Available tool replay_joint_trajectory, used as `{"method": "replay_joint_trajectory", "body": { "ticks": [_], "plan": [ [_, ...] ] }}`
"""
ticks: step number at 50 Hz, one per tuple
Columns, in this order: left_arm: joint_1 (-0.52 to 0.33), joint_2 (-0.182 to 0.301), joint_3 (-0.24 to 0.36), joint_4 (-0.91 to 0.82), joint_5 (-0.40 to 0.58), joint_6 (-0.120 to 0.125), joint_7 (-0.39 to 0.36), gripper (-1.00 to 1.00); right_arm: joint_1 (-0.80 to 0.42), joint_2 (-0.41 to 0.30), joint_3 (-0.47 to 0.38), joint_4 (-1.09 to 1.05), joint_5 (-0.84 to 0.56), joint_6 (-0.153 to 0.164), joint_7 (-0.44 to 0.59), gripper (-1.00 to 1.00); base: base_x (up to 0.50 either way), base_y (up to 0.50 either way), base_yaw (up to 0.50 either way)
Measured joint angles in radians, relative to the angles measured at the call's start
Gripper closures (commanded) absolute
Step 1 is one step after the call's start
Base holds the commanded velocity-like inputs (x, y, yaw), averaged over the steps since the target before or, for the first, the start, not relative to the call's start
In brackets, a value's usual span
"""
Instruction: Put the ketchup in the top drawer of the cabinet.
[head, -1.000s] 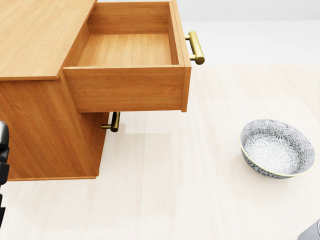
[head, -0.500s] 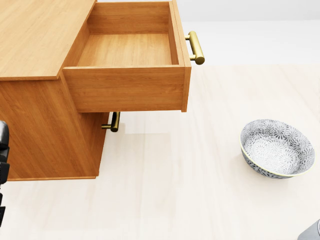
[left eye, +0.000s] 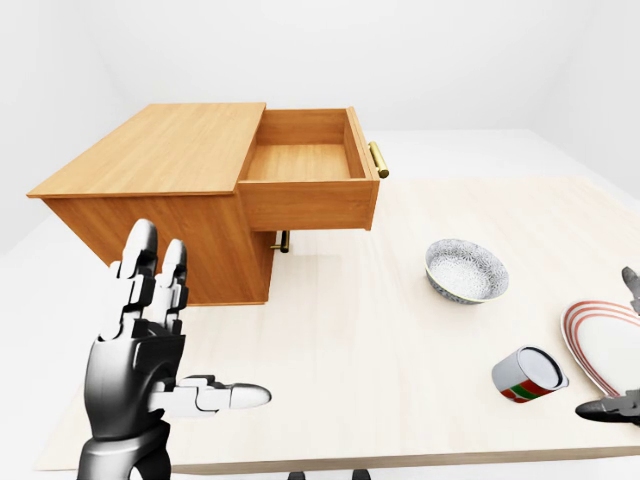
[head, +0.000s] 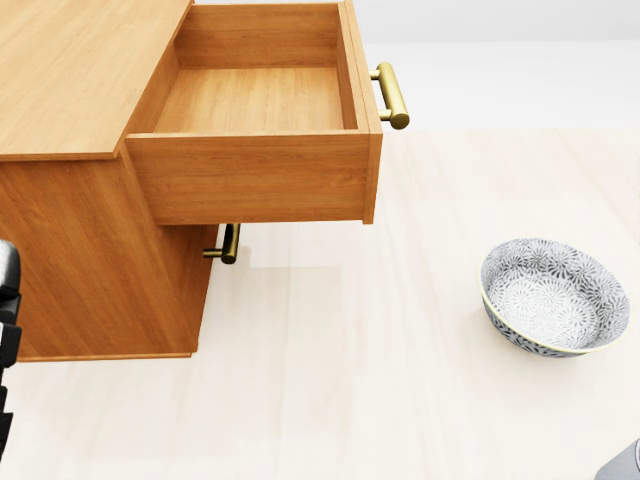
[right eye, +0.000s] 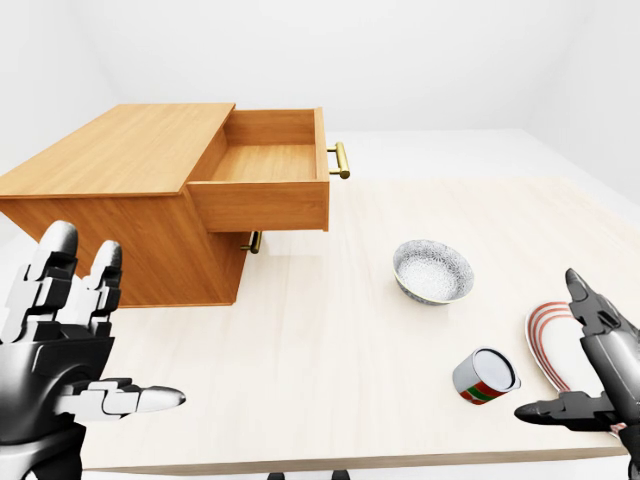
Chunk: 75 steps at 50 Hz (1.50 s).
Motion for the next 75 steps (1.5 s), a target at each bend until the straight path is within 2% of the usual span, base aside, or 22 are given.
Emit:
{"method": "replay_joint_trajectory", "body": {
  "ticks": [38,75],
  "plan": [
    [-0.004,-0.001,0.006,-0.018,-0.004,0.000,0.001,-1.00,0.008,-0.016,0.051,0.161,0.020,0.000,0.000,-1.00,0.00,0.00,0.00],
    [-0.009,-0.001,0.009,-0.013,-0.004,0.000,0.003,-1.00,-0.013,-0.064,0.135,0.352,0.045,0.000,0.000,-1.00,0.00,0.00,0.00]
  ]
}}
